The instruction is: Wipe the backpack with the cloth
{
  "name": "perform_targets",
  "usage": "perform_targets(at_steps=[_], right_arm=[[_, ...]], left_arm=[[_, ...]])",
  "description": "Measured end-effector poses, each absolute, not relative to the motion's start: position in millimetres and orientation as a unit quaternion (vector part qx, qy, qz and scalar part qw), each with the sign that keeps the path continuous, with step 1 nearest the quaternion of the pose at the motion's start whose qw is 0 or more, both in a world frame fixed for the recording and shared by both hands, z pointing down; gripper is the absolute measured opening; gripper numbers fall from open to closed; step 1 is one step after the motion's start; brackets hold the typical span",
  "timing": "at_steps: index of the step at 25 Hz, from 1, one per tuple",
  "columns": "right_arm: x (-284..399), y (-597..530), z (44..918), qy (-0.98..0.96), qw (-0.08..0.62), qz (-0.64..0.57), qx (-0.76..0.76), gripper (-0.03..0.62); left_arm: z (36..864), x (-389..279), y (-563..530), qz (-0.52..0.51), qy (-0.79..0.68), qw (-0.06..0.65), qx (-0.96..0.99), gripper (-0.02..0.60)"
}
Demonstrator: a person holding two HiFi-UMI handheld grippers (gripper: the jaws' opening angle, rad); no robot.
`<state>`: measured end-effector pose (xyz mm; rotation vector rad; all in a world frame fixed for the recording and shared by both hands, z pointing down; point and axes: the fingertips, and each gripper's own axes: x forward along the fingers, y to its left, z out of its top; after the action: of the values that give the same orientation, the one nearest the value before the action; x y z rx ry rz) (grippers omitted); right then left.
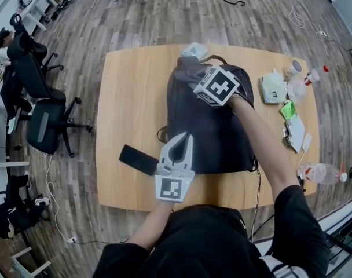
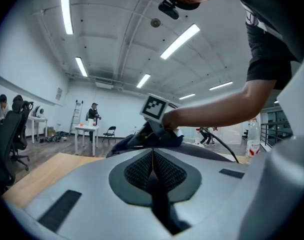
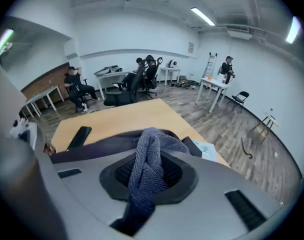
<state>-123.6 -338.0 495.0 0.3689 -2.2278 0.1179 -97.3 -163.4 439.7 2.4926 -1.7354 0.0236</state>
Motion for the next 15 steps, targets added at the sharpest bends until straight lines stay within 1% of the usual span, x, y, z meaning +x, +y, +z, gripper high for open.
perform_targets(at_steps=[2,4,6,8,12,14,15], right_arm=[[-158.4,-339.4,500.6,-0.896,0.427,0.037,0.119,0.054],[-178.5,-352.1,514.5,-0.884,0.455,0.007,0.108,0.054],[-184.0,-371.2,530.1,-0.869,0.482,0.002,0.108,0.054],[-184.0,-384.0,537.8,-0.869,0.485,0.034,0.097,0.055],[-172.9,-400.2,528.1,-0.893,0.438,0.069,0.083,0.054],[-150.9,-417.7,527.7,-0.888,0.442,0.062,0.109,0.055],[-135.6,-428.3,529.5,-0.880,0.455,0.052,0.125,0.054]], left_arm=[[441.2,-97.3,-162.6,0.010,-0.573,0.056,0.818,0.017],[443.9,-97.5,-164.0,0.018,-0.575,0.059,0.816,0.017],[445.6,-97.4,-165.6,0.022,-0.576,0.065,0.815,0.017],[447.0,-98.3,-166.7,0.024,-0.576,0.072,0.814,0.017],[447.6,-97.8,-166.0,0.033,-0.574,0.071,0.815,0.017],[448.9,-98.3,-166.2,0.039,-0.576,0.075,0.813,0.017],[449.5,-98.7,-166.7,0.040,-0.577,0.076,0.812,0.017]])
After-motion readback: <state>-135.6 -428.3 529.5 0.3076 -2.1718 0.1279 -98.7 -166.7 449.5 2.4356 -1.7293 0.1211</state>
